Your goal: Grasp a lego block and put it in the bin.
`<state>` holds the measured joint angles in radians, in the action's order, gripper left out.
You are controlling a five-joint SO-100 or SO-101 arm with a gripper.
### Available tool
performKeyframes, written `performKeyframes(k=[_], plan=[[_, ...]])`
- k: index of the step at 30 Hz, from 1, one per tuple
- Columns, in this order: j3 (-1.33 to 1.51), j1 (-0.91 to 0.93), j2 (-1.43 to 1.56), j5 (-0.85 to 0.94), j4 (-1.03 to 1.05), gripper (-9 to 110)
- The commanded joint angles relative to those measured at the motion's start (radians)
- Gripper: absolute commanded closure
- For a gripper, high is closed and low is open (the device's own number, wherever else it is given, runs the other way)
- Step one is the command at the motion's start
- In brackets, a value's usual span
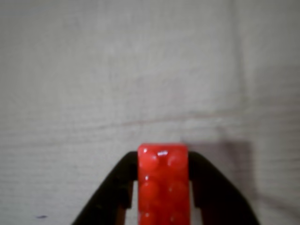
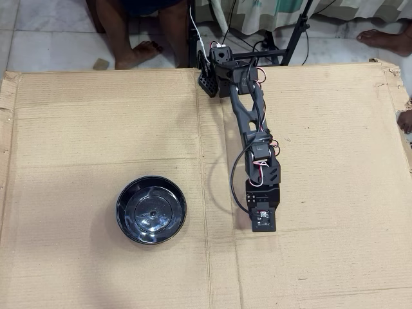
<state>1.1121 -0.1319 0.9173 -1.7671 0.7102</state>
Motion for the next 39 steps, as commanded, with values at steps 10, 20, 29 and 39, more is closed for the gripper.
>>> performKeyframes(k=[10,20,29,39], plan=[[-0.008,0.112,0.181,0.005,0.003,101],[-0.014,0.259,0.207,0.114,0.002,101],[-0.017,0.393,0.233,0.164,-0.003,101],[-0.009,0.499,0.282,0.164,0.002,101]])
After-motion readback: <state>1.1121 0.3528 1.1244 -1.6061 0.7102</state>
